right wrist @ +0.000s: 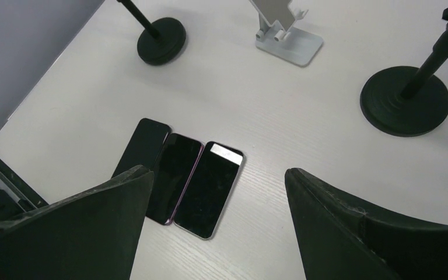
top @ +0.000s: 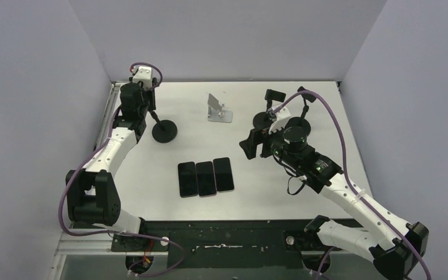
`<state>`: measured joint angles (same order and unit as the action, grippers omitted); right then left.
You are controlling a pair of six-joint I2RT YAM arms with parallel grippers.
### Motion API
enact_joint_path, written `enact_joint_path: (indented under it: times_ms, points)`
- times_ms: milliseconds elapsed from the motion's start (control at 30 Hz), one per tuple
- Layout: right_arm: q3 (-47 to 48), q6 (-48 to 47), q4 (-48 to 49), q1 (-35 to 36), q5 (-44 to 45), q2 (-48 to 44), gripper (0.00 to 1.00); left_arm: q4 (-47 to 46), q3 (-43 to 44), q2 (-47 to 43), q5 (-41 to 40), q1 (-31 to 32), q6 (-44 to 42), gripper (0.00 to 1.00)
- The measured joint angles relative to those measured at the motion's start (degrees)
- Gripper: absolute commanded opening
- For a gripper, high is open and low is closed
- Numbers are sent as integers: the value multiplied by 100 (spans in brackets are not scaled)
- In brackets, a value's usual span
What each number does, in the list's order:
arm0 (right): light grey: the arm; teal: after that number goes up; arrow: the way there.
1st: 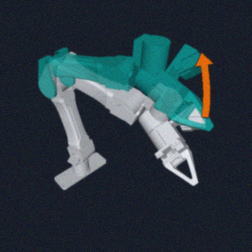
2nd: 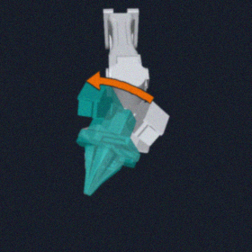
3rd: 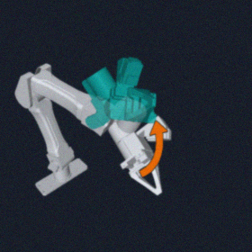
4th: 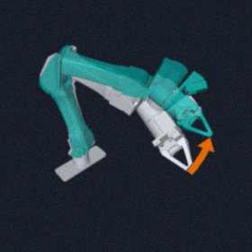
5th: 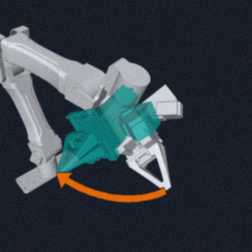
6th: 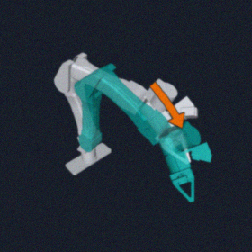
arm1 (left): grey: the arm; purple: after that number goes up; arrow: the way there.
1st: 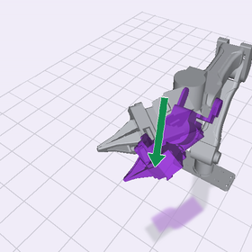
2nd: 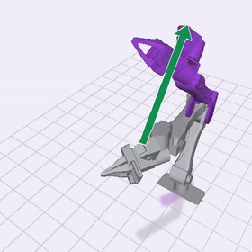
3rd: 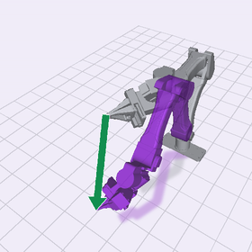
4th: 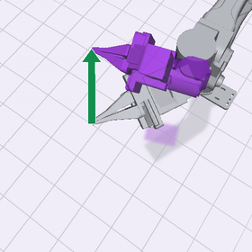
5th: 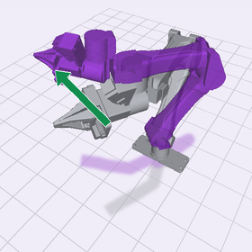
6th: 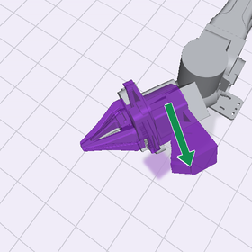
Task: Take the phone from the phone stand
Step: Pick up the phone stand with the phone at the center of the board, then place the phone stand with the phone at the center of the board.
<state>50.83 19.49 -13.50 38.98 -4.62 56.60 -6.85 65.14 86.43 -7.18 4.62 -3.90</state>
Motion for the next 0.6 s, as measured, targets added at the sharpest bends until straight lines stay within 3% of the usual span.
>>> enact_joint_path:
  times_ms: [300, 600]
  points:
    - [404, -363, -323, 0, 260, -348, 86, 289, -20, -752, 140, 999, -693, 0]
    - [647, -721, -664, 0, 317, -1032, 87, 109, 214, -1283, 1762, 1287, -726, 0]
